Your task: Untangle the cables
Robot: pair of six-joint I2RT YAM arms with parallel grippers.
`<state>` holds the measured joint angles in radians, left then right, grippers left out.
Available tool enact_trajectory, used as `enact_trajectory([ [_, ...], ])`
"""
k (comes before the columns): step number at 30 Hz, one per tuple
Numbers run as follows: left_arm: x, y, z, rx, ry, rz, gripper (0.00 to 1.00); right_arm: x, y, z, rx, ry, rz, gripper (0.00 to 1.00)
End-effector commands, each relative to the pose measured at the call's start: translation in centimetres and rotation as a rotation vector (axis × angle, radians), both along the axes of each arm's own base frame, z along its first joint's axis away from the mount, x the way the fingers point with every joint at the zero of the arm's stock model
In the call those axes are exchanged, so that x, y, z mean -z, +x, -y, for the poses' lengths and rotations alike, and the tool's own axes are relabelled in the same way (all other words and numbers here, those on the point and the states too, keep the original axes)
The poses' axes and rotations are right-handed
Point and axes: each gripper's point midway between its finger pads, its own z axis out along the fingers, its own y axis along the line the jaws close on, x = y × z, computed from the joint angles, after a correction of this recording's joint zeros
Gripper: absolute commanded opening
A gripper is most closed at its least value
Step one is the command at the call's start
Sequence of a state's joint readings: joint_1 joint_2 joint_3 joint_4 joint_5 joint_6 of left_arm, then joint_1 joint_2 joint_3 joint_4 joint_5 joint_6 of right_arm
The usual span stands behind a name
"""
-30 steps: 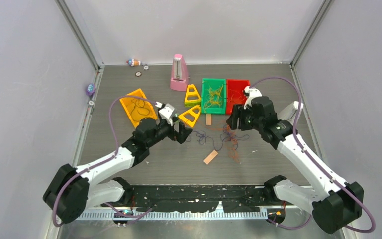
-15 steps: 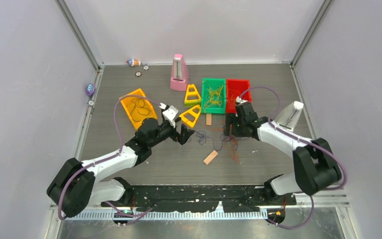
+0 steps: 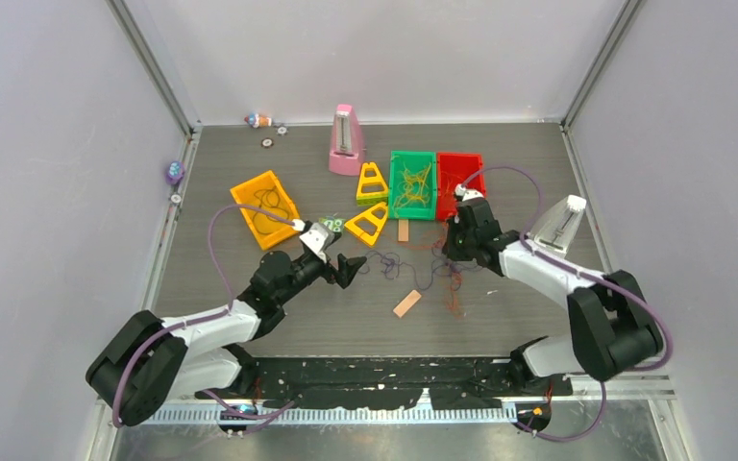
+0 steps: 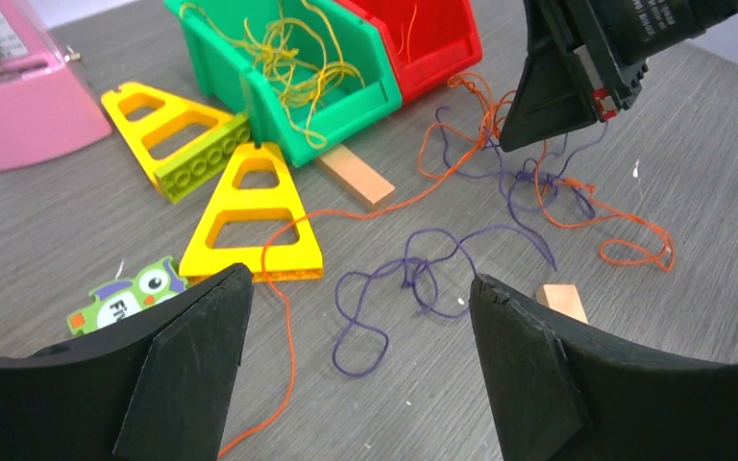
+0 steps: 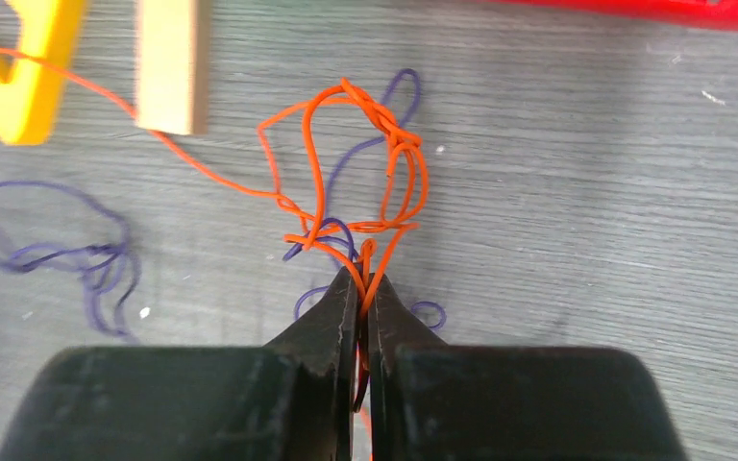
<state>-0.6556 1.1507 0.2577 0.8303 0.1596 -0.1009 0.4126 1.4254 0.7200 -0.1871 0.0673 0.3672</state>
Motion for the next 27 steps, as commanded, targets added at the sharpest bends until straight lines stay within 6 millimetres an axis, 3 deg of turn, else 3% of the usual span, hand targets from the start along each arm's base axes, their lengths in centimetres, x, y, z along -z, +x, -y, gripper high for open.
enact_trajectory([
  [1, -4.2, 0.1, 0.9, 0.032, -0.101, 0.129, 0.83, -5.4, 0.8, -2.6, -0.131, 0.129, 0.193, 0.05],
  [6, -4.6, 0.3, 0.5, 0.010, -0.099, 0.158, 0.83, -9.6, -0.4, -4.3, -0.232, 0.220, 0.295, 0.06],
  [13, -5.9, 0.4, 0.9, 0.039, -0.076, 0.202, 0.81, -15.3, -1.7, -4.4, -0.302, 0.261, 0.433, 0.05],
  [17, -6.6, 0.4, 2.2, 0.110, -0.015, 0.229, 0.67, -18.0, -2.7, -4.9, -0.348, 0.303, 0.474, 0.06],
  [22, -8.0, 0.7, 3.7, 0.173, -0.013, 0.265, 0.65, -20.8, -3.4, -5.3, -0.390, 0.328, 0.509, 0.05],
  [27, -8.5, 1.1, 6.4, 0.298, 0.008, 0.283, 0.61, -22.5, -3.8, -5.8, -0.424, 0.353, 0.522, 0.06],
])
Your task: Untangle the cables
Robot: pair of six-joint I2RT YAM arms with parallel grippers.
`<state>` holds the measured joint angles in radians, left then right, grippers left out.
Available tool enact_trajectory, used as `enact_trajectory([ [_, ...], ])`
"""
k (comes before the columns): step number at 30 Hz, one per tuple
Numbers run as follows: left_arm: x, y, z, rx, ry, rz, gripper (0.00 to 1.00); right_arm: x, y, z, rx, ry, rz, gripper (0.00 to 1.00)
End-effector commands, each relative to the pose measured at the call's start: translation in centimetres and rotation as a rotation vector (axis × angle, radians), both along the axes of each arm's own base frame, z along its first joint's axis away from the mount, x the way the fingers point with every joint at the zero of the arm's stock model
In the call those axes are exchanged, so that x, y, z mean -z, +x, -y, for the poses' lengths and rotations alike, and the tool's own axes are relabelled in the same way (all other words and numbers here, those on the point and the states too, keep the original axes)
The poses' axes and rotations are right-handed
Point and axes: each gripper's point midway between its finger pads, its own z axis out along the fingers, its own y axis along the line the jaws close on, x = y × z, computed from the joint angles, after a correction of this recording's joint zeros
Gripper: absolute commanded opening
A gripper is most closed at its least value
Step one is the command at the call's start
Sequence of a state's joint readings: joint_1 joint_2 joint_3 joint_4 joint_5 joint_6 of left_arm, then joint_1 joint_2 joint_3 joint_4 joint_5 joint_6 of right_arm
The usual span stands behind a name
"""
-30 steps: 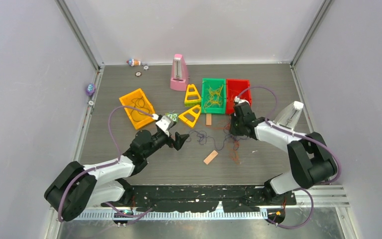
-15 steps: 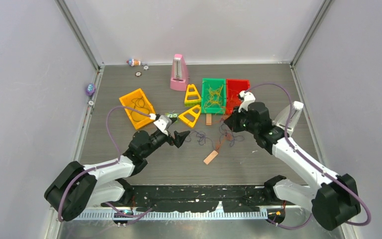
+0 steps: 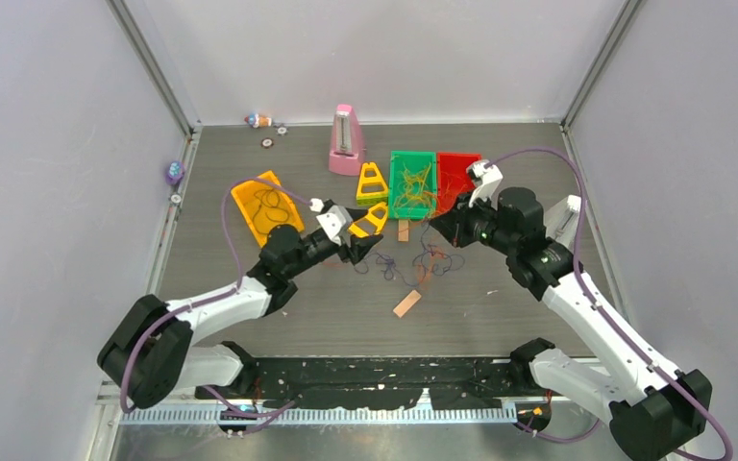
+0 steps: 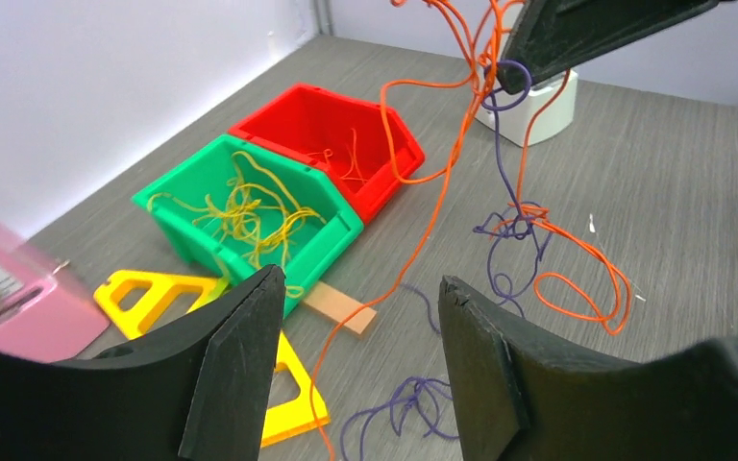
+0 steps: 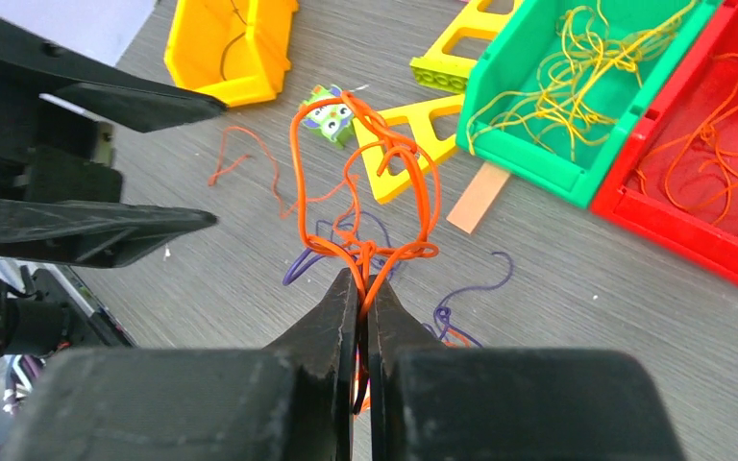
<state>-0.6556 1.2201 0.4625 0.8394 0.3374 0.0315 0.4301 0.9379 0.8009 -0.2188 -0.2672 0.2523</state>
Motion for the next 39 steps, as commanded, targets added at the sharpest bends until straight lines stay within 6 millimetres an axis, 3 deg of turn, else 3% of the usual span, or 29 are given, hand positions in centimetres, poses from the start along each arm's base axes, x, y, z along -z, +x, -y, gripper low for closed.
enact_trajectory([
  [1, -1.3, -0.2, 2.8, 0.145, 0.027, 0.067, 0.61, -4.1, -0.7, -0.8, -0.066, 0.042, 0.081, 0.06],
  [12, 1.0, 0.9, 6.3, 0.212, 0.087, 0.047, 0.59, -6.0, -1.2, -1.7, -0.113, 0.091, 0.090, 0.06],
  [14, 1.0, 1.0, 6.8, 0.220, 0.084, 0.042, 0.50, -5.9, -1.3, -1.8, -0.119, 0.097, 0.087, 0.06],
  [15, 0.9, 1.1, 7.0, 0.226, 0.081, 0.043, 0.41, -5.8, -1.3, -1.9, -0.120, 0.102, 0.083, 0.06],
  [18, 0.6, 0.9, 7.3, 0.241, 0.078, 0.052, 0.01, -5.3, -1.1, -1.9, -0.110, 0.104, 0.071, 0.06],
  [19, 0.6, 1.6, 6.7, 0.181, 0.076, 0.054, 0.00, -4.9, -0.9, -1.6, -0.085, 0.099, 0.058, 0.06],
  [22, 0.4, 4.0, 3.2, -0.007, 0.042, 0.029, 0.00, -2.2, 0.2, 0.2, 0.054, 0.053, -0.010, 0.17],
  [23, 0.3, 4.4, 2.2, -0.039, 0.014, 0.004, 0.00, -0.9, 0.8, 1.6, 0.154, 0.023, -0.043, 0.20],
  [25, -0.2, 4.9, 0.3, -0.083, -0.051, -0.048, 0.00, 2.1, 1.3, 4.1, 0.311, -0.032, -0.107, 0.43],
  [26, -0.4, 4.6, 0.0, -0.076, -0.063, -0.053, 0.00, 3.7, 1.1, 4.8, 0.343, -0.053, -0.136, 0.70],
  [27, -0.4, 4.0, 0.2, -0.047, -0.060, -0.050, 0.00, 3.9, 1.0, 4.6, 0.331, -0.044, -0.128, 0.79],
  [28, -0.5, 3.5, 0.4, -0.018, -0.059, -0.050, 0.00, 5.5, 0.0, 3.4, 0.248, -0.028, -0.162, 0.89],
  [32, -0.1, 2.2, 1.2, 0.060, -0.058, -0.076, 0.00, 6.8, -1.1, 0.5, 0.077, 0.063, -0.107, 0.95],
  [36, 0.1, 1.9, 1.2, 0.074, -0.054, -0.088, 0.00, 10.0, -1.9, -1.7, 0.009, -0.072, -0.131, 0.95],
  [39, -0.2, 1.8, 1.0, 0.069, -0.056, -0.089, 0.00, 11.1, -1.1, -2.9, 0.015, -0.135, -0.129, 0.96],
])
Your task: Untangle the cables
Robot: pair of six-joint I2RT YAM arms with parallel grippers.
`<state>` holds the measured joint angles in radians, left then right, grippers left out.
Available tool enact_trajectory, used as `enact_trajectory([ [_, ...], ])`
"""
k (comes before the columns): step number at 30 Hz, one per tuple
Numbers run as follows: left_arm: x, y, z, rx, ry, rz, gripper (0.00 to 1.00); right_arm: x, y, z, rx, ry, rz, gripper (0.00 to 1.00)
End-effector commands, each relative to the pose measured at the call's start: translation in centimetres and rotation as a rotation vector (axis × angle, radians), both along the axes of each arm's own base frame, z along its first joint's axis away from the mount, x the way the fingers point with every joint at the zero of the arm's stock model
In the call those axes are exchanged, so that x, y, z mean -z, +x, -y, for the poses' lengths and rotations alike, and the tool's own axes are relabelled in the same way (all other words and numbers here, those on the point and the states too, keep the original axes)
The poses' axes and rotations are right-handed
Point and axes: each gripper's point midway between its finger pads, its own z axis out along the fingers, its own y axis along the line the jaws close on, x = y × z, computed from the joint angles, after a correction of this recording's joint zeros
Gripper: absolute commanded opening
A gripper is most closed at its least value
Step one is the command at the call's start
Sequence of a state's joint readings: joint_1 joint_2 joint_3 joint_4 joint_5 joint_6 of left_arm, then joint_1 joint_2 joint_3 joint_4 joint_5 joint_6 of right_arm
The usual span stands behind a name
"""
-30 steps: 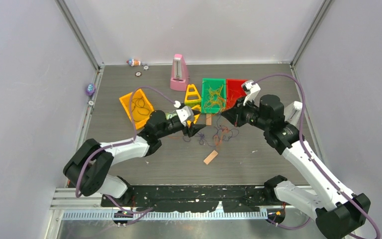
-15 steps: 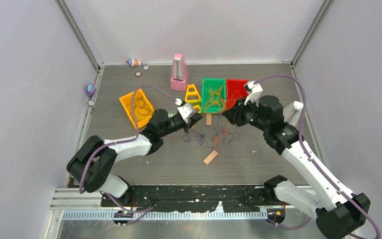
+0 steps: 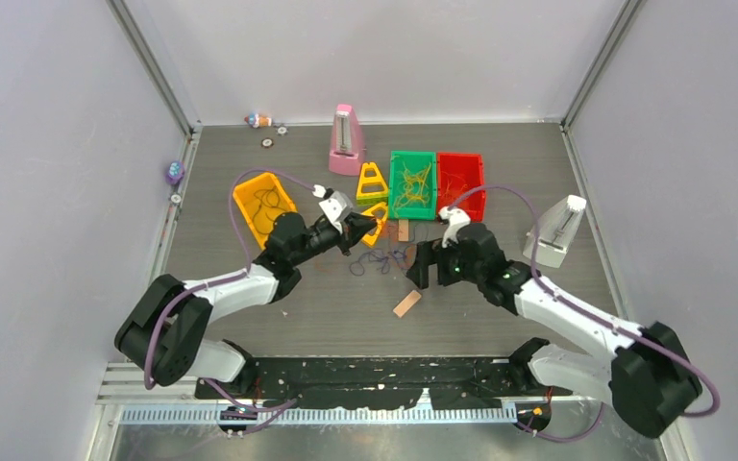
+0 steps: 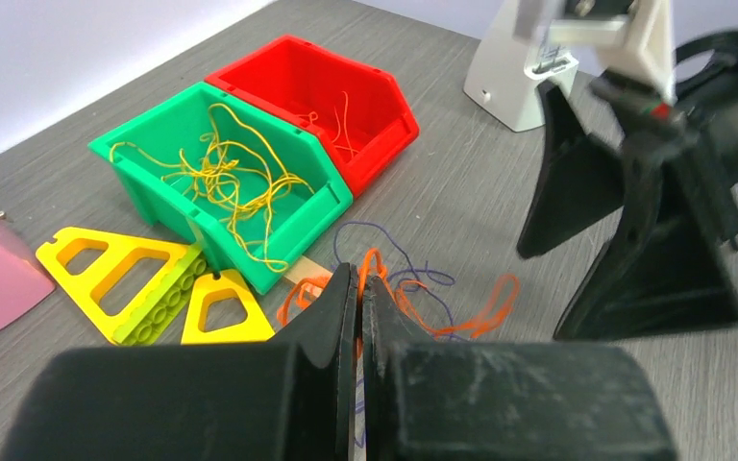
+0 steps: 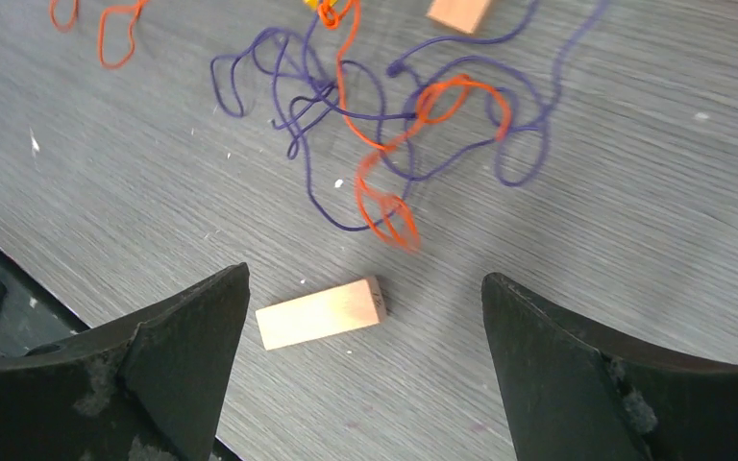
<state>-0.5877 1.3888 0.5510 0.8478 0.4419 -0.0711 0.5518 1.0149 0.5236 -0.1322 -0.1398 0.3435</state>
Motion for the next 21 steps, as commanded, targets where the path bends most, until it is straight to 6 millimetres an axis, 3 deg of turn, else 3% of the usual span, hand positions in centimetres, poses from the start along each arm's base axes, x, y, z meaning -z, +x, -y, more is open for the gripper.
enact_trajectory([
  [1, -2.7, -0.8, 0.0, 0.023, -0.053, 0.055, 0.00, -1.9, 3.0, -3.4, -0.039, -0.017, 0.138, 0.99],
  [4, -3.5, -1.0, -0.2, 0.023, -0.061, 0.061, 0.00, -0.6, 4.4, -4.4, -0.007, -0.048, 0.126, 0.96],
  [5, -3.8, -1.1, -0.2, 0.023, -0.064, 0.062, 0.00, -0.9, 4.9, -4.9, 0.000, -0.043, 0.143, 0.96],
  [11, -5.3, -1.3, -0.8, 0.000, -0.067, 0.071, 0.00, 1.9, 7.7, -6.9, 0.078, -0.068, 0.106, 0.98],
  [12, -5.6, -1.4, -0.9, -0.005, -0.068, 0.073, 0.00, 3.1, 7.9, -7.0, 0.097, -0.079, 0.075, 0.99],
  [14, -6.0, -1.2, -1.3, -0.029, -0.069, 0.074, 0.00, 4.1, 8.6, -7.0, 0.151, -0.090, 0.045, 0.81],
  [15, -6.3, -1.0, -1.7, -0.057, -0.073, 0.075, 0.00, 4.3, 8.9, -6.7, 0.189, -0.092, 0.038, 0.62],
  [16, -6.7, -0.7, -2.3, -0.093, -0.080, 0.081, 0.00, 4.9, 8.9, -6.4, 0.214, -0.099, 0.021, 0.52],
  [17, -7.4, -0.5, -3.1, -0.134, -0.092, 0.095, 0.00, 5.3, 8.8, -5.8, 0.245, -0.106, 0.013, 0.32],
  [19, -8.5, 0.4, -5.4, -0.256, -0.133, 0.105, 0.00, 5.6, 8.7, -4.2, 0.309, -0.119, 0.002, 0.09],
  [21, -8.7, 0.9, -8.0, -0.382, -0.175, 0.106, 0.00, 4.7, 8.6, -1.9, 0.387, -0.101, 0.003, 0.06],
])
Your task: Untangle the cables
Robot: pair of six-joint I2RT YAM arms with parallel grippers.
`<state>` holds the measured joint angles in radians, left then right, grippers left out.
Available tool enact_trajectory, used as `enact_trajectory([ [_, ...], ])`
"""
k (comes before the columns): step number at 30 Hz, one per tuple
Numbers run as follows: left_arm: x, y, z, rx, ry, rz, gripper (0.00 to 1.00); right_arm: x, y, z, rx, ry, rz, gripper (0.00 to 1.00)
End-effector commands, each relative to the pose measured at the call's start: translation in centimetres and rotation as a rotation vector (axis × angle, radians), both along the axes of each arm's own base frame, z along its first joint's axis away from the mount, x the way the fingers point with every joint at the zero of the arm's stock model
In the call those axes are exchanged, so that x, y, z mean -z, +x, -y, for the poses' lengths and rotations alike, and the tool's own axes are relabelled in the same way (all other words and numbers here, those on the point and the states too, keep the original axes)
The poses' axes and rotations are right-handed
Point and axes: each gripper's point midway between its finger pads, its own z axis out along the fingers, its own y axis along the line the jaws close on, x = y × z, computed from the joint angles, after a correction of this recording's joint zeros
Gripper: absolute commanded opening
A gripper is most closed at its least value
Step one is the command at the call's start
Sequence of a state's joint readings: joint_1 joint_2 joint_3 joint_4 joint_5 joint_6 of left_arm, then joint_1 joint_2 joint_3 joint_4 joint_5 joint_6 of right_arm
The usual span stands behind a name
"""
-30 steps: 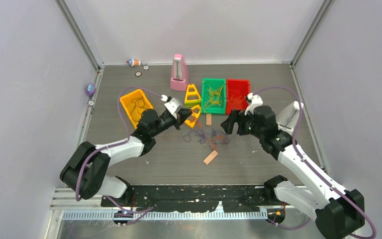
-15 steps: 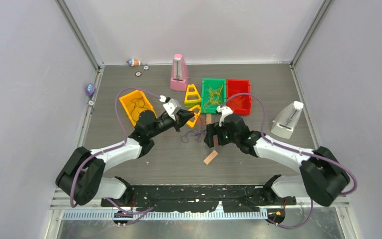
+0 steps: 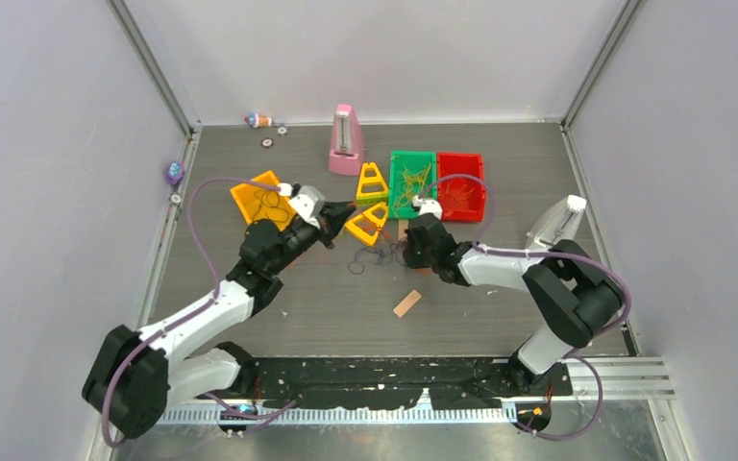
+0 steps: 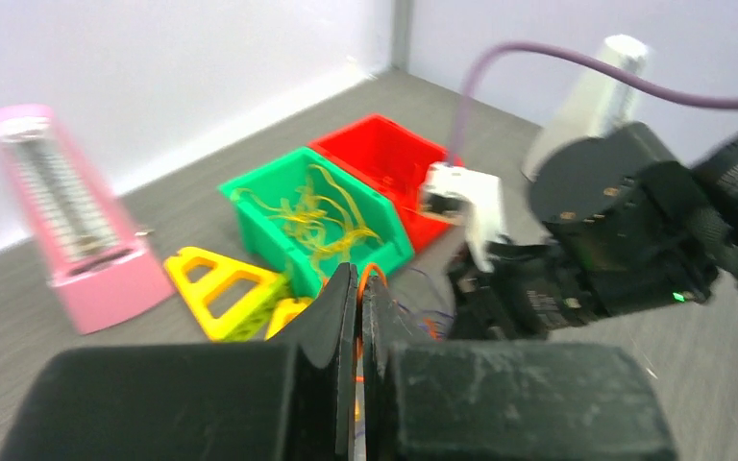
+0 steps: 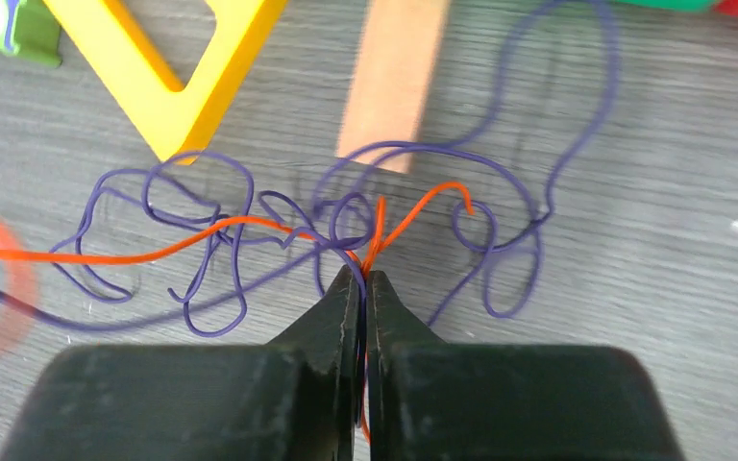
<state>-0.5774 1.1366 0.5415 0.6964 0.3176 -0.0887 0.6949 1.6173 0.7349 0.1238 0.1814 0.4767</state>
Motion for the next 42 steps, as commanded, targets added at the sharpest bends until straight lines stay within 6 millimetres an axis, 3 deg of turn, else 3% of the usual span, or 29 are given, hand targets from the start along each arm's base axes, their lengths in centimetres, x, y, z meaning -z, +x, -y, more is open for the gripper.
enact_trajectory([
  [1, -3.1, 1.9, -6.1, -0.312, -0.130, 0.049, 0.00, -1.7, 1.1, 5.2, 0.243, 0.032, 0.048, 0.05],
  [2, -3.0, 2.1, -7.5, -0.376, -0.142, 0.047, 0.00, -2.9, 1.2, 6.1, 0.281, 0.069, 0.067, 0.05],
  [3, -2.8, 2.3, -8.8, -0.439, -0.151, 0.044, 0.00, -1.9, 0.7, 8.6, 0.342, 0.056, 0.041, 0.05],
  [4, -2.3, 2.3, -9.9, -0.489, -0.154, 0.036, 0.00, -3.0, 0.6, 9.5, 0.374, 0.098, 0.060, 0.05],
  [5, -2.0, 2.3, -11.0, -0.539, -0.162, 0.031, 0.00, -2.2, 0.1, 12.0, 0.437, 0.089, 0.039, 0.05],
  [6, -1.5, 2.4, -12.1, -0.592, -0.173, 0.016, 0.00, -3.4, 0.0, 13.1, 0.480, 0.124, 0.069, 0.05],
  [7, -1.0, 2.3, -13.1, -0.642, -0.188, -0.003, 0.00, -2.5, -0.8, 15.8, 0.562, 0.090, 0.049, 0.05],
  [10, 0.0, 1.9, -16.2, -0.770, -0.261, -0.038, 0.00, -4.0, -2.6, 21.0, 0.765, 0.087, 0.087, 0.05],
  [12, 0.6, 1.8, -18.1, -0.838, -0.308, -0.058, 0.00, -4.8, -3.7, 23.3, 0.868, 0.093, 0.125, 0.05],
  [15, 1.0, 1.7, -19.1, -0.871, -0.336, -0.078, 0.00, -6.1, -4.9, 25.6, 0.995, 0.116, 0.192, 0.05],
  [18, 0.8, 1.7, -18.8, -0.855, -0.334, -0.079, 0.00, -7.5, -5.2, 26.1, 1.013, 0.147, 0.250, 0.05],
  [21, 0.5, 1.9, -17.7, -0.803, -0.307, -0.080, 0.00, -8.5, -4.4, 24.7, 0.879, 0.132, 0.246, 0.05],
  [23, -0.2, 2.0, -16.3, -0.727, -0.288, -0.061, 0.00, -8.9, -3.9, 23.3, 0.755, 0.111, 0.231, 0.12],
  [26, -1.3, 2.0, -13.3, -0.569, -0.234, -0.033, 0.00, -10.3, -3.0, 19.8, 0.522, 0.168, 0.262, 0.79],
  [28, -1.9, 1.8, -11.8, -0.488, -0.212, -0.019, 0.00, -11.4, -2.8, 17.5, 0.369, 0.198, 0.298, 0.93],
  [30, -2.1, 1.9, -11.2, -0.456, -0.205, -0.017, 0.00, -12.5, -2.5, 16.0, 0.277, 0.177, 0.311, 0.96],
  [31, -2.2, 2.0, -11.0, -0.450, -0.203, -0.015, 0.00, -12.1, -2.7, 14.6, 0.206, 0.144, 0.292, 0.96],
  [32, -2.4, 2.0, -11.0, -0.450, -0.203, -0.008, 0.00, -13.2, -2.4, 13.9, 0.165, 0.120, 0.317, 0.95],
  [37, -3.3, 1.8, -11.2, -0.453, -0.196, 0.015, 0.00, -14.1, -2.3, 6.2, -0.113, 0.135, 0.337, 0.92],
  [38, -3.4, 1.8, -11.2, -0.453, -0.196, 0.015, 0.00, -15.0, -2.0, 4.9, -0.160, 0.164, 0.353, 0.91],
  [42, -4.1, 1.4, -11.1, -0.437, -0.205, 0.021, 0.00, -14.9, 0.1, 0.2, -0.277, 0.196, 0.343, 0.86],
])
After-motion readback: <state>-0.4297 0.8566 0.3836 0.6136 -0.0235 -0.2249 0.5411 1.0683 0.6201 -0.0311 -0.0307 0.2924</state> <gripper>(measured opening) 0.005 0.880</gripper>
